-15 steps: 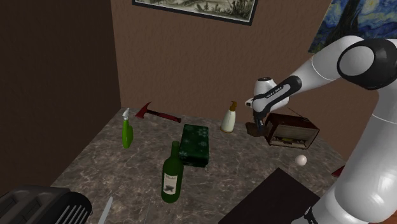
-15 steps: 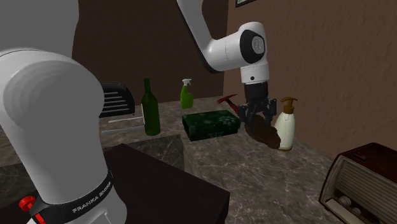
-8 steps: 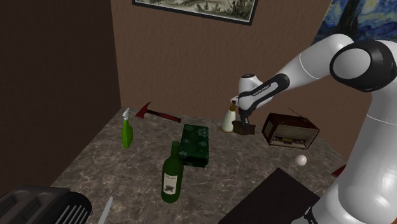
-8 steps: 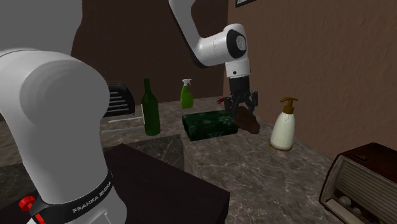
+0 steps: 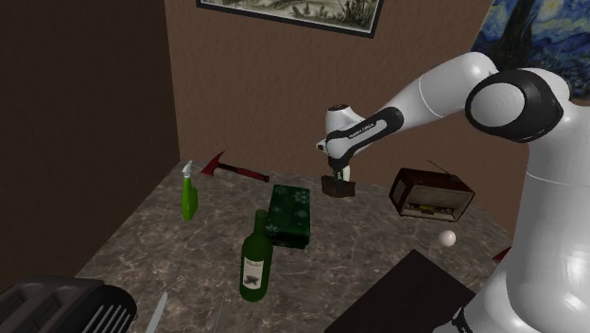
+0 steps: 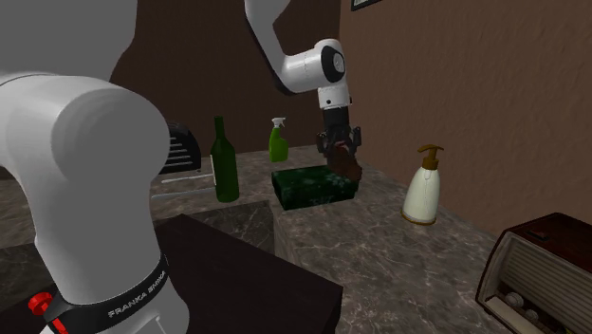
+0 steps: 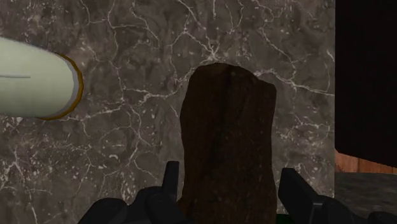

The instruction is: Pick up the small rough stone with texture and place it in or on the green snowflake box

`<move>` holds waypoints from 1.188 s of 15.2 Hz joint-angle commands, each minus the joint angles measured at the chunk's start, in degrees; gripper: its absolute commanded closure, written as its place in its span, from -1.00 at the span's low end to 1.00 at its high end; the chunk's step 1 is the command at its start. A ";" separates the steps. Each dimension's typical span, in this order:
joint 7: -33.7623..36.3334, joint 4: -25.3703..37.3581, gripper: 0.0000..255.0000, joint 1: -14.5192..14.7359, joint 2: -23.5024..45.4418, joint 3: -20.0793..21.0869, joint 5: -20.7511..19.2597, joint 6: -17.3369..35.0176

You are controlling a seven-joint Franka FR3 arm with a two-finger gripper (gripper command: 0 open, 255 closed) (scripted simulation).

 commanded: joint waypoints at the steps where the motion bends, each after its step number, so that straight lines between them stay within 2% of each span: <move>1: 1.68 3.33 1.00 1.29 1.94 0.94 0.64 -1.86; 7: 5.71 15.31 1.00 4.67 8.97 3.32 2.35 -7.98; 13: 8.93 30.74 1.00 7.60 17.87 5.12 3.78 -15.44; 18: 9.43 29.96 1.00 7.52 19.81 5.16 3.75 -12.76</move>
